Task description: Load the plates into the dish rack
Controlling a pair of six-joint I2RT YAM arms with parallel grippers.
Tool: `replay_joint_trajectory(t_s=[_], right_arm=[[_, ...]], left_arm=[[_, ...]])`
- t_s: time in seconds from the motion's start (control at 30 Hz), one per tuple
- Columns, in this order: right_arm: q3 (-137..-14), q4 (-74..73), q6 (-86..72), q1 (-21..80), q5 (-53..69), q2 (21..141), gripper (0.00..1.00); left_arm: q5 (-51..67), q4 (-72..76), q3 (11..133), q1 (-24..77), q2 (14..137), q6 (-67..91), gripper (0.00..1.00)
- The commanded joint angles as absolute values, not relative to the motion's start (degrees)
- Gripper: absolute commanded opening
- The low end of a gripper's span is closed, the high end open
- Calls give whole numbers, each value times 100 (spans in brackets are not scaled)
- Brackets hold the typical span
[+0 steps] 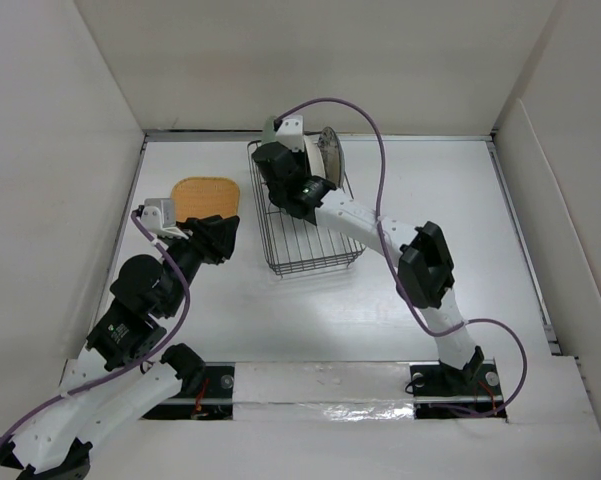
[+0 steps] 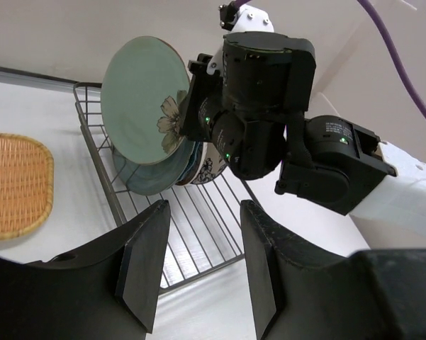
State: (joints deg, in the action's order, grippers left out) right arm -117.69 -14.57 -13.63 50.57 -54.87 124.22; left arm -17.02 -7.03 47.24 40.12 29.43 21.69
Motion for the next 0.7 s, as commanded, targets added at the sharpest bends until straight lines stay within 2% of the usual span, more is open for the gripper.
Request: replay_joint_trajectory(t_s=[0.0, 0.2, 0.67], right_arm=[[-12331, -1036, -1546, 4966, -5889, 12269, 0], [-12278, -1169, -1679, 4966, -6125, 12393, 0], [-11742, -343, -1152, 5071, -6565, 11865, 0]], left_arm=[[-1661, -448, 4702, 4043, 2997, 2162, 41], [-1687, -448, 4702, 4043, 3032, 2162, 41], [-1784, -483, 4711, 4043, 3085, 2162, 41]])
